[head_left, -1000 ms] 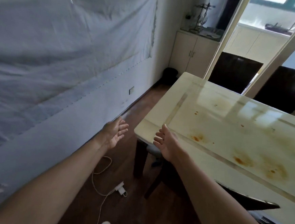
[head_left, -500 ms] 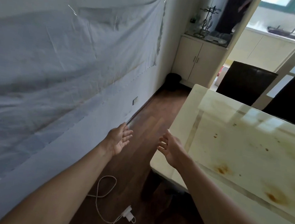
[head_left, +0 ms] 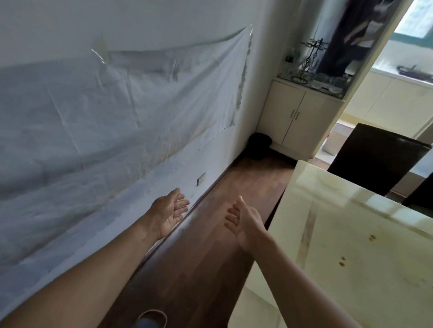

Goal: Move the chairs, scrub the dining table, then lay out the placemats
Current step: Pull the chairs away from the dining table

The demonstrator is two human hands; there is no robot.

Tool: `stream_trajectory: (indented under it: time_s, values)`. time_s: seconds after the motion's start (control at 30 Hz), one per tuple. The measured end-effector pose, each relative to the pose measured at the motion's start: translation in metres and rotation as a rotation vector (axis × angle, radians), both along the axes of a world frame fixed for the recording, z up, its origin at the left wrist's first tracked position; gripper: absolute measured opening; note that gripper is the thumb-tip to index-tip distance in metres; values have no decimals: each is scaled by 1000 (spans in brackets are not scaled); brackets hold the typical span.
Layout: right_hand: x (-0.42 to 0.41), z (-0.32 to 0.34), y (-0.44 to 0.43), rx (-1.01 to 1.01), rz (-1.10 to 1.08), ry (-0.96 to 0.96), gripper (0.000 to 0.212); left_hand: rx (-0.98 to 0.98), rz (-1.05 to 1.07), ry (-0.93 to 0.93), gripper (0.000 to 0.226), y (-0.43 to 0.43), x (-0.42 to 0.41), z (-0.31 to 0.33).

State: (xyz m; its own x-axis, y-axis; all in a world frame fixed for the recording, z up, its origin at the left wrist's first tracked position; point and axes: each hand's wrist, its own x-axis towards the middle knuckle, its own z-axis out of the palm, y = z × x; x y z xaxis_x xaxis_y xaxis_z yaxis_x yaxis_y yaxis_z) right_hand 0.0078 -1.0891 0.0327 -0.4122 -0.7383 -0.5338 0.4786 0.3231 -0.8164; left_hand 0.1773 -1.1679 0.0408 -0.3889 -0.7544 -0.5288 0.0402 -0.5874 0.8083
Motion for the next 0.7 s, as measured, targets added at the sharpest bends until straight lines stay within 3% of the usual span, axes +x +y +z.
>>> stream_trajectory:
  time_s: [0.17, 0.4, 0.5, 0.6, 0.7]
  values:
    - [-28, -18, -74, 20, -102, -1, 32, -10, -78, -22, 52, -90, -35, -12]
    - [-69, -36, -192, 51, -366, -25, 44, 45, -302, -22, 55, -219, -90, -23]
    - [-78, -27, -236, 39, -402, -35, 51, 32, -348, -40, 53, -267, -109, -16]
    - [-91, -19, -263, 41, -422, -28, 42, 9, -381, -40, 52, -303, -136, -7]
    - [-119, -10, -281, 39, -461, -32, 56, 7, -432, -17, 52, -325, -170, -1]
